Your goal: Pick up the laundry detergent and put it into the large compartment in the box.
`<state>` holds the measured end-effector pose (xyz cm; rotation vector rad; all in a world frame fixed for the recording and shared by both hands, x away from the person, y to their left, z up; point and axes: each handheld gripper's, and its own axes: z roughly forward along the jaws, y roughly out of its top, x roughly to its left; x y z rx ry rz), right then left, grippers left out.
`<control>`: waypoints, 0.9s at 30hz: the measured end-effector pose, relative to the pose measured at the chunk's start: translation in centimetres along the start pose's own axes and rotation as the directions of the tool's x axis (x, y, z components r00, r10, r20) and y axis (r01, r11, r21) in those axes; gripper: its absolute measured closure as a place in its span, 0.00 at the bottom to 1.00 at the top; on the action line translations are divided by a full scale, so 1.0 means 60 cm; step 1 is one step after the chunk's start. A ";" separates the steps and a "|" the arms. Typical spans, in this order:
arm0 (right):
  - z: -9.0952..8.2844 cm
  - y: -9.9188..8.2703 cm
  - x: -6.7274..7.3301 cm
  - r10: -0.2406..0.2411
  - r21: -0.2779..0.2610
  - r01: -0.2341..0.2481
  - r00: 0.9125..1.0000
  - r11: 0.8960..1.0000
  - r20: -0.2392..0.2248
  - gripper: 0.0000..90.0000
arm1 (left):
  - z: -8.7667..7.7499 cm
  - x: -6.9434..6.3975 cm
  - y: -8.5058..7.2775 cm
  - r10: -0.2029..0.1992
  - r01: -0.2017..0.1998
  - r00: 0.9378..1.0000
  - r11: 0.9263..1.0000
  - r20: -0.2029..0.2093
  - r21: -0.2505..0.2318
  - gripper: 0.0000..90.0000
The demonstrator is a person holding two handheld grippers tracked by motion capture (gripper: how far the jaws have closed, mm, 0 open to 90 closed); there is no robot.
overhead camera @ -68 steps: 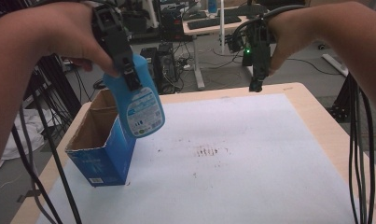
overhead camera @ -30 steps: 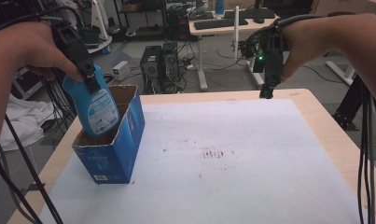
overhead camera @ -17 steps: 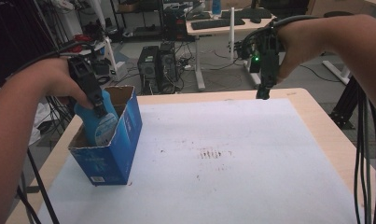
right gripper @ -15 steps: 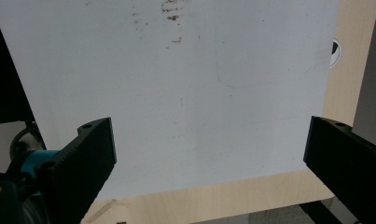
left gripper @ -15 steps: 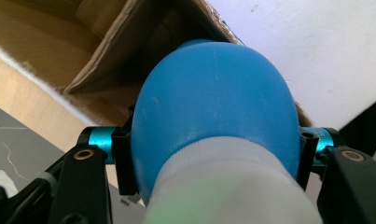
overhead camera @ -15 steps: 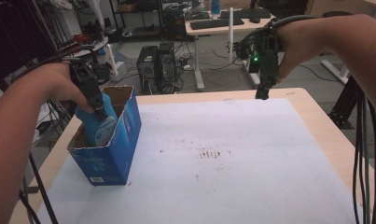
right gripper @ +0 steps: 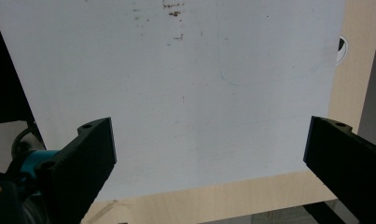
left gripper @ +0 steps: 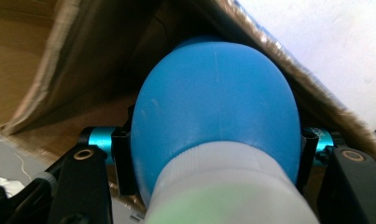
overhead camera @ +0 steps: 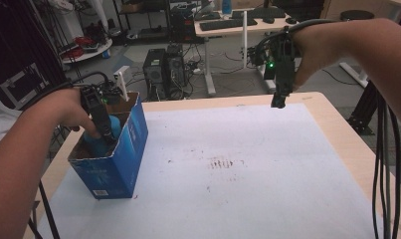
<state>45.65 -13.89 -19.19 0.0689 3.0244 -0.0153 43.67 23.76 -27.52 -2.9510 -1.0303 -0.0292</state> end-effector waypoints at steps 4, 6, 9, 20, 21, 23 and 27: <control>0.000 0.002 0.000 -0.004 -0.001 0.004 1.000 1.000 0.001 0.01 | 0.012 0.000 -0.002 0.029 -0.029 1.000 1.000 0.008 0.008 0.42; 0.000 0.003 0.000 -0.005 -0.005 0.005 1.000 1.000 0.003 0.01 | 0.016 -0.001 -0.002 0.046 -0.046 0.999 0.999 0.008 0.013 0.42; 0.000 0.003 0.001 0.000 -0.003 0.000 1.000 1.000 0.002 0.01 | 0.022 0.000 -0.003 0.052 -0.052 0.999 0.998 0.007 0.018 0.42; 0.003 0.002 0.001 0.007 -0.001 -0.007 1.000 1.000 0.000 0.01 | 0.030 0.007 -0.011 0.053 -0.052 0.998 0.999 0.020 -0.014 0.42; 0.003 0.003 0.001 -0.001 -0.005 0.001 1.000 1.000 0.000 0.01 | 0.030 0.008 -0.011 0.051 -0.051 0.998 0.999 0.021 -0.017 0.42; 0.003 0.004 0.002 -0.002 -0.003 0.002 1.000 1.000 0.000 0.01 | 0.030 0.007 -0.011 0.051 -0.051 0.998 0.999 0.022 -0.017 0.42; 0.003 0.003 0.004 0.000 -0.002 0.000 1.000 1.000 -0.001 0.01 | 0.030 0.007 -0.009 0.046 -0.045 0.999 0.999 0.028 -0.019 0.42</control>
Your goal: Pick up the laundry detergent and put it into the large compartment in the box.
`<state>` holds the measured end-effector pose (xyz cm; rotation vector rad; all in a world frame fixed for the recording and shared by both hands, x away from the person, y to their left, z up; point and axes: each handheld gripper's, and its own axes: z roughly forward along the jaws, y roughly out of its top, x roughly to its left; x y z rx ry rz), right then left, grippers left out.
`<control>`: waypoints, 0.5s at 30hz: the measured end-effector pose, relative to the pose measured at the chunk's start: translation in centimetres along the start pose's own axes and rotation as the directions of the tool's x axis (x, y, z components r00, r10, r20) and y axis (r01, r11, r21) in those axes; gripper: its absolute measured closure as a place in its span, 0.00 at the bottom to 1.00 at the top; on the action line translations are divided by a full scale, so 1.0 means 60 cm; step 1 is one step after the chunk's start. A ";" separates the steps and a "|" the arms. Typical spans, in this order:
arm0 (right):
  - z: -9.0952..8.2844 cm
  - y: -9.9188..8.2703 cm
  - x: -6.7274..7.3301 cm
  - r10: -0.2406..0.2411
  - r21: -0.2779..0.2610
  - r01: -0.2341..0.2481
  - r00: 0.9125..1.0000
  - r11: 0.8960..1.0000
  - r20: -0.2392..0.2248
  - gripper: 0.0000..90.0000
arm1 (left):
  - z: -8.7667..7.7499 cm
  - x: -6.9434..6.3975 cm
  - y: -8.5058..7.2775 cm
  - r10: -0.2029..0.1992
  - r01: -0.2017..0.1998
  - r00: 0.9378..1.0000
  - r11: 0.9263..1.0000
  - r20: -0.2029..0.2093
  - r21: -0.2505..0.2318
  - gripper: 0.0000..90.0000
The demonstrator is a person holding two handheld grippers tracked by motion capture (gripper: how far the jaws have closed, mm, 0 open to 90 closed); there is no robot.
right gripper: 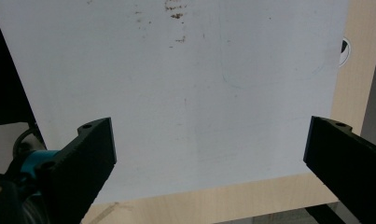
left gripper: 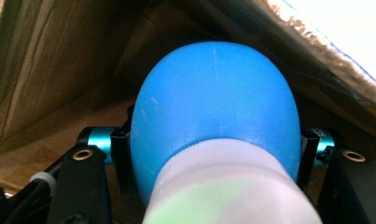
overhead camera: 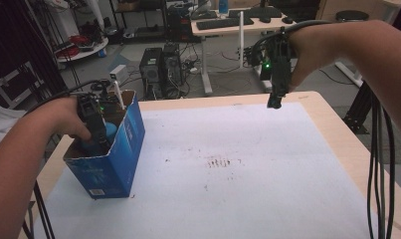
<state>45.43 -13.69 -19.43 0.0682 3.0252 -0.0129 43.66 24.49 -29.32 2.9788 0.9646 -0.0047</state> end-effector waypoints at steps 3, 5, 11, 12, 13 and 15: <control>0.002 -0.007 0.001 0.009 0.001 -0.009 1.000 1.000 -0.003 0.01 | 0.000 0.001 0.000 -0.017 0.017 1.000 1.000 0.009 0.004 0.40; 0.003 -0.012 0.001 0.017 0.000 -0.017 1.000 1.000 -0.004 0.01 | 0.001 0.002 -0.001 -0.012 0.012 1.000 1.000 0.007 0.008 0.39; 0.005 -0.023 0.001 0.024 -0.004 -0.024 1.000 1.000 -0.005 0.01 | -0.003 0.004 -0.004 -0.022 0.022 1.000 1.000 -0.005 0.001 0.34; 0.006 -0.024 0.001 0.023 -0.005 -0.023 1.000 1.000 -0.005 0.01 | -0.004 0.004 -0.004 -0.022 0.022 1.000 1.000 -0.006 0.001 0.34; 0.006 -0.025 0.001 0.029 -0.003 -0.029 1.000 1.000 -0.006 0.02 | -0.006 0.004 -0.004 -0.024 0.024 1.000 1.000 -0.006 -0.001 0.34; 0.006 -0.026 0.001 0.033 -0.003 -0.033 0.999 0.999 -0.007 0.01 | -0.009 0.003 -0.004 -0.023 0.023 1.000 1.000 -0.007 -0.003 0.34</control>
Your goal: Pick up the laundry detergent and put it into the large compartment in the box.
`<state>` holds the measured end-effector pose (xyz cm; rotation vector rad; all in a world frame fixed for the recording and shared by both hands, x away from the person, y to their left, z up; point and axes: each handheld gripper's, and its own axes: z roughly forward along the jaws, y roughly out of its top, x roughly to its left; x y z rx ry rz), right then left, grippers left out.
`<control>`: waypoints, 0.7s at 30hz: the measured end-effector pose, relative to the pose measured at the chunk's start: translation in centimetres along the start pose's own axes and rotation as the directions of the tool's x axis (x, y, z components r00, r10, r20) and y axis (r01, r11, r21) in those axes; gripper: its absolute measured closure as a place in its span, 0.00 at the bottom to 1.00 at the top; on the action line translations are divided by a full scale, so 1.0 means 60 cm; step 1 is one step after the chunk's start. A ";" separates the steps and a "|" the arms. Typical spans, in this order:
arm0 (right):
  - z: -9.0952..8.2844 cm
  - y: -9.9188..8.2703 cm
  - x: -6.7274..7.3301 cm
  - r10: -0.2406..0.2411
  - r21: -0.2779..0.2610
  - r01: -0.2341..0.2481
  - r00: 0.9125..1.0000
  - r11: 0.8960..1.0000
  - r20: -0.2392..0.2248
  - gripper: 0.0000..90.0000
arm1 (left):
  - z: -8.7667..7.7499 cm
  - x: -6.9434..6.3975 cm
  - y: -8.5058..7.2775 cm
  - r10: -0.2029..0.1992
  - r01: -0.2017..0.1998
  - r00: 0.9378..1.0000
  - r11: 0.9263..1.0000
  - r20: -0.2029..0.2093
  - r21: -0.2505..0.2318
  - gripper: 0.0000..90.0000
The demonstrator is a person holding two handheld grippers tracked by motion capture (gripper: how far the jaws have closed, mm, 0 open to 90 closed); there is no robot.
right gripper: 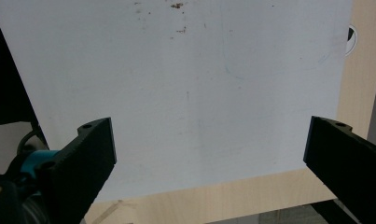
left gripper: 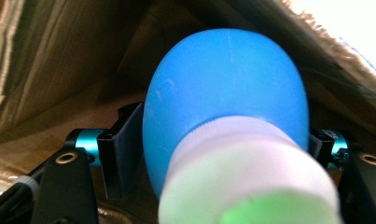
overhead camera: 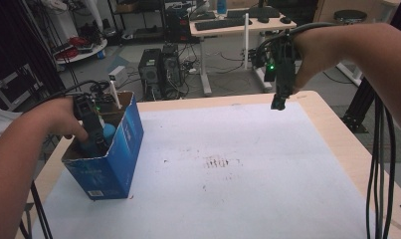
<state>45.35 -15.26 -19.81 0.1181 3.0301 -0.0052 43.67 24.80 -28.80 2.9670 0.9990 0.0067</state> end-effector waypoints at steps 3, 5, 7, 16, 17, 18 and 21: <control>-0.001 -0.001 -0.002 0.004 -0.006 -0.004 1.000 1.000 -0.001 0.01 | -0.009 -0.002 0.001 0.007 -0.007 1.000 1.000 -0.002 0.002 0.34; -0.002 0.000 -0.002 0.001 -0.014 -0.001 1.000 1.000 -0.001 0.01 | -0.015 -0.004 0.000 0.007 -0.007 1.000 1.000 -0.005 0.002 0.34; -0.002 0.000 -0.002 0.001 -0.009 -0.001 1.000 1.000 -0.001 0.01 | -0.021 -0.004 0.000 0.009 -0.009 1.000 1.000 -0.010 -0.004 0.34; -0.002 0.001 -0.002 -0.005 -0.013 0.005 1.000 1.000 -0.001 0.01 | -0.049 -0.005 -0.012 -0.011 0.010 0.999 1.000 -0.038 -0.019 0.28; -0.002 0.001 -0.001 -0.004 -0.013 0.004 1.000 1.000 -0.001 0.01 | -0.054 -0.004 -0.014 -0.015 0.014 0.999 1.000 -0.040 -0.019 0.27; -0.003 0.000 0.000 0.001 -0.010 -0.001 1.000 1.000 -0.002 0.01 | -0.059 -0.004 -0.016 -0.019 0.018 0.999 1.000 -0.041 -0.022 0.27; -0.003 0.000 0.000 -0.003 -0.012 0.003 1.000 1.000 -0.002 0.01 | -0.069 -0.005 -0.019 -0.021 0.020 0.998 0.999 -0.054 -0.028 0.24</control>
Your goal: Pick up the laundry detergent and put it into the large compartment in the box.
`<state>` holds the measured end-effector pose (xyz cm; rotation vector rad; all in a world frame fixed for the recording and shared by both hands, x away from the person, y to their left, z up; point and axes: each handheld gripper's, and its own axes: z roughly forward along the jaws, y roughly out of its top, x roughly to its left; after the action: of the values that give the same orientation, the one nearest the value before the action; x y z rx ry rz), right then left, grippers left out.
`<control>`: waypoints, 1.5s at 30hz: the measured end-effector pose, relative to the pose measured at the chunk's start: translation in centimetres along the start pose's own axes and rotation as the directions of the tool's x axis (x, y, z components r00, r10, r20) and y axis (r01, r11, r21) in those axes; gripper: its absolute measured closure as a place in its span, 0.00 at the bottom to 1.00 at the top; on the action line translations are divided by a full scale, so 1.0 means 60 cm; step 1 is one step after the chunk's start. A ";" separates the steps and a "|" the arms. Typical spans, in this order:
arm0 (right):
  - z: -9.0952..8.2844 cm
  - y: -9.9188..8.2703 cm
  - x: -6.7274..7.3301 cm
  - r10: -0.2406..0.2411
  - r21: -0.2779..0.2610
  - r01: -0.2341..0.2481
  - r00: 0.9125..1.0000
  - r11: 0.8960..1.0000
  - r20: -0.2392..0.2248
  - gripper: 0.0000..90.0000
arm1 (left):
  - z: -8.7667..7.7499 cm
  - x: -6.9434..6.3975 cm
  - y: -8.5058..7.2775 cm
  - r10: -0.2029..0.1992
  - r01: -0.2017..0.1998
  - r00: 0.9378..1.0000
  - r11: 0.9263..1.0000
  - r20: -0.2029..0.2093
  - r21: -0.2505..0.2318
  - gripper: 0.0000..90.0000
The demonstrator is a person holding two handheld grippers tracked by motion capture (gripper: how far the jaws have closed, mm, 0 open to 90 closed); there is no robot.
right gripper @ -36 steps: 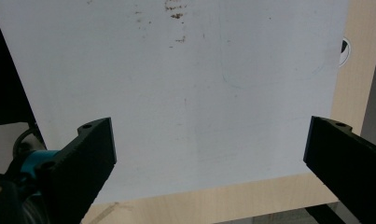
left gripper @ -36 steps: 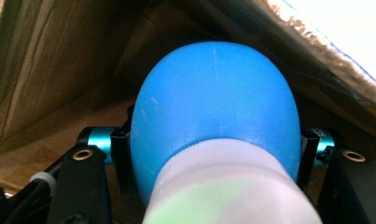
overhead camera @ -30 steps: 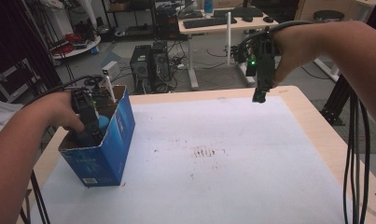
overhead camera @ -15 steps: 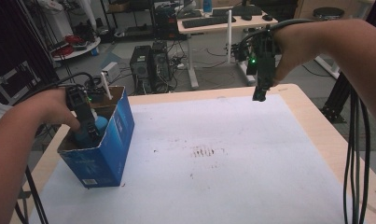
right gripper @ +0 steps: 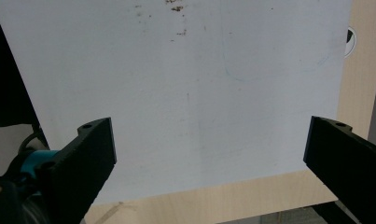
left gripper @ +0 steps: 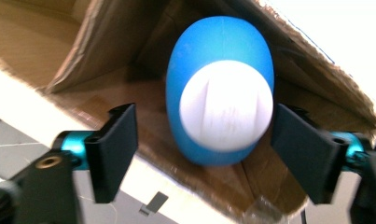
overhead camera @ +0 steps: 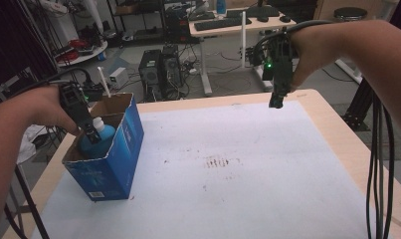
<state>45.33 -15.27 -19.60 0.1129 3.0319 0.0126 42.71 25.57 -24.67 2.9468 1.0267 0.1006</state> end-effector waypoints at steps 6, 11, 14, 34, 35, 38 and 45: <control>-0.003 0.001 0.002 0.003 -0.006 -0.003 1.000 1.000 0.003 0.01 | -0.046 -0.003 -0.012 -0.010 0.010 1.000 1.000 -0.019 -0.025 0.23; -0.008 0.004 0.004 0.002 -0.004 -0.002 1.000 1.000 0.005 0.01 | -0.084 -0.009 -0.017 -0.002 0.001 0.999 0.999 -0.032 -0.042 0.20; -0.010 0.007 0.004 -0.011 -0.008 0.011 1.000 1.000 0.005 0.01 | -0.111 -0.014 -0.018 0.010 -0.012 0.999 0.998 -0.040 -0.054 0.19; -0.026 0.010 0.005 -0.011 -0.015 0.011 1.000 1.000 0.010 0.01 | -0.166 -0.095 0.038 0.241 -0.240 0.971 0.968 0.003 -0.078 0.11; -0.027 0.010 0.006 -0.005 -0.013 0.006 1.000 1.000 0.011 0.01 | -0.165 -0.099 0.042 0.255 -0.254 0.967 0.964 0.005 -0.075 0.11; -0.027 0.010 0.006 -0.005 -0.012 0.005 1.000 1.000 0.010 0.01 | -0.160 -0.112 0.054 0.285 -0.284 0.959 0.957 0.003 -0.062 0.10; -0.026 0.010 0.005 -0.009 -0.014 0.009 1.000 1.000 0.012 0.01 | -0.128 -0.147 0.087 0.357 -0.356 0.934 0.934 0.017 -0.030 0.06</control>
<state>44.90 -14.63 -18.09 0.0981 3.0196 0.0330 38.55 15.96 -17.26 3.0647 0.4708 0.0843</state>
